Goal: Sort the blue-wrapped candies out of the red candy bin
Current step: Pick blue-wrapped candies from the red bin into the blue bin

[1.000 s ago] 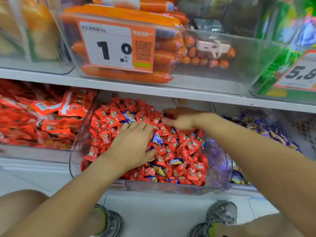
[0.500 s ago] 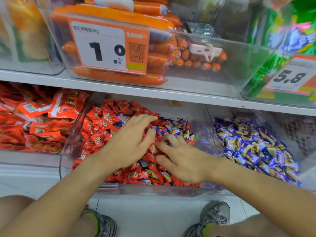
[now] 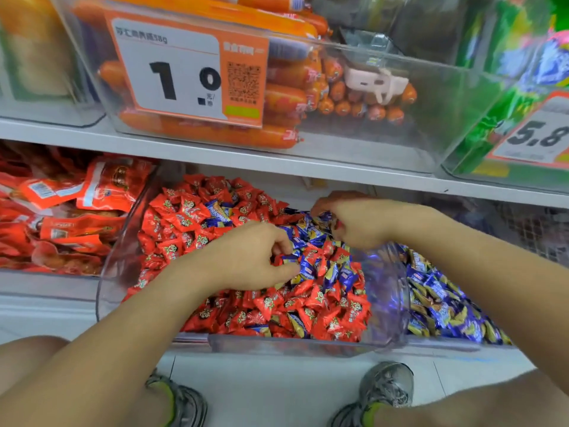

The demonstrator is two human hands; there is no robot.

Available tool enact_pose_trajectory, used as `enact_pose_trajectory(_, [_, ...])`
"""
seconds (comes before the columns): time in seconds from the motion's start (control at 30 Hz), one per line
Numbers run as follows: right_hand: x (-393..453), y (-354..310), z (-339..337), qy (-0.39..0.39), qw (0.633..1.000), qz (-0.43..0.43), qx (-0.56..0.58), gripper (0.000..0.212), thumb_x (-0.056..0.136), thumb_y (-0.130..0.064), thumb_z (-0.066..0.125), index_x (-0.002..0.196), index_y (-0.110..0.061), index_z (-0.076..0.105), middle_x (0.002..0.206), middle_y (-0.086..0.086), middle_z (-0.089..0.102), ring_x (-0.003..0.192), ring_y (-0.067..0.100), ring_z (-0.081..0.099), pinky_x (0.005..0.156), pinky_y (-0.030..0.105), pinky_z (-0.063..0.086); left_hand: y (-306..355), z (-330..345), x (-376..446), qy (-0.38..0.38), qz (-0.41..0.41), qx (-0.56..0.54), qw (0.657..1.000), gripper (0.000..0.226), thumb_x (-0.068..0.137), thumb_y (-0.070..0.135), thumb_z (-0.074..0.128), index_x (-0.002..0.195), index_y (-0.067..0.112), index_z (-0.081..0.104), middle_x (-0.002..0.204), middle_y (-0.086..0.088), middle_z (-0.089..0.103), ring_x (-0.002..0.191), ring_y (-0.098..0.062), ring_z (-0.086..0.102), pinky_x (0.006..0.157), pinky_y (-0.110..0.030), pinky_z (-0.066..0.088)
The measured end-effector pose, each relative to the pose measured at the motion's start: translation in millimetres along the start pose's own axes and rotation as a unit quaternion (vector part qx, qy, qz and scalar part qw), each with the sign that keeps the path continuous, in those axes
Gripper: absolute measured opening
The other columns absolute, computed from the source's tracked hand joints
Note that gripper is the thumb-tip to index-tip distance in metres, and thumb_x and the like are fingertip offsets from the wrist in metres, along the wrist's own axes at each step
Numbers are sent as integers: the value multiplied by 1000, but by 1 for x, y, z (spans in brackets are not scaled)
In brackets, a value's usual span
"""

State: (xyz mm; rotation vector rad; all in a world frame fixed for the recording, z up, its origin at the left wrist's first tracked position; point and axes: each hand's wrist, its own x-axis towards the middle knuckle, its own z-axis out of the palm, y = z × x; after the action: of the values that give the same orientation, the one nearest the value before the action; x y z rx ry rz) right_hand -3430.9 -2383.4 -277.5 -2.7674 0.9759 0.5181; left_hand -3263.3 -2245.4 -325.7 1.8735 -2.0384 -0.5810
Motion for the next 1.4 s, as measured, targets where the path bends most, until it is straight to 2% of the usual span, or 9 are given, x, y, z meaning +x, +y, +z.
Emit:
enact_pose_trajectory(0.13, [55, 7, 5, -133, 986, 54, 87, 129, 52, -50, 93, 154, -39, 15, 160, -4, 28, 143, 24, 33, 113, 40, 37, 5, 1, 6, 25, -27, 32, 999, 52, 79, 67, 62, 106, 24, 65, 98, 9, 59, 91, -9, 58, 81, -32, 52])
enact_pose_trajectory(0.27, [82, 3, 19, -220, 971, 50, 81, 155, 17, -66, 93, 150, -49, 15, 158, -10, 31, 139, 23, 39, 104, 44, 47, 1, 11, 5, -2, -77, 72, 994, 80, 76, 68, 64, 135, 21, 38, 124, 0, 41, 108, -20, 55, 91, -38, 50])
enact_pose_trajectory(0.47, [66, 2, 27, -177, 966, 14, 186, 92, 49, -19, 95, 128, -28, 50, 122, -5, 64, 112, 18, 60, 95, 36, 52, 1, 5, 11, -17, -132, 4, 991, 114, 69, 63, 75, 152, 17, 11, 151, -9, 20, 130, -27, 46, 101, -34, 42])
enact_pose_trajectory(0.57, [46, -2, 24, -169, 956, -17, 241, 66, 65, 5, 84, 122, -11, 57, 112, 0, 70, 104, 17, 65, 92, 31, 52, -1, 1, 9, -29, -127, -24, 991, 123, 63, 66, 78, 153, 21, 8, 151, -6, 21, 122, -22, 53, 97, -33, 44])
enact_pose_trajectory(0.7, [27, -6, 19, -103, 955, -47, 274, 57, 65, 6, 82, 116, -6, 58, 109, 7, 72, 102, 24, 68, 93, 41, 54, -8, 0, 5, -15, -106, -50, 993, 125, 58, 68, 79, 152, 27, 7, 150, -6, 27, 130, -21, 45, 106, -37, 42])
enact_pose_trajectory(0.83, [4, -26, 5, -40, 975, -96, 196, 71, 64, -17, 88, 127, -23, 55, 122, -9, 65, 106, 11, 62, 99, 31, 48, -12, -6, 1, -5, -67, -54, 996, 126, 56, 69, 79, 153, 27, 11, 152, 1, 29, 138, -14, 35, 108, -25, 34])
enact_pose_trajectory(1.0, [-29, -49, 10, 12, 972, -146, 186, 86, 73, -27, 82, 147, -29, 38, 142, -2, 46, 126, 10, 47, 108, 26, 38, -20, -23, -19, 23, 1, -48, 999, 84, 61, 52, 87, 133, 42, 45, 127, 20, 49, 114, 8, 46, 92, -5, 33])
enact_pose_trajectory(1.13, [-51, -51, 29, 69, 945, -184, 262, 74, 80, -17, 77, 145, -28, 43, 144, -9, 44, 130, 3, 45, 100, 25, 47, -29, -31, -36, 61, 20, -39, 997, 41, 72, 37, 82, 107, 46, 63, 110, 25, 54, 105, 6, 54, 92, -17, 40])
enact_pose_trajectory(1.4, [-64, -56, 69, 273, 878, -205, 334, 46, 84, 2, 70, 123, -22, 64, 126, -13, 57, 109, 7, 62, 75, 27, 55, -29, -34, -55, 60, 32, -68, 995, 39, 60, 64, 77, 93, 45, 68, 110, 25, 55, 110, -2, 55, 94, -24, 44])
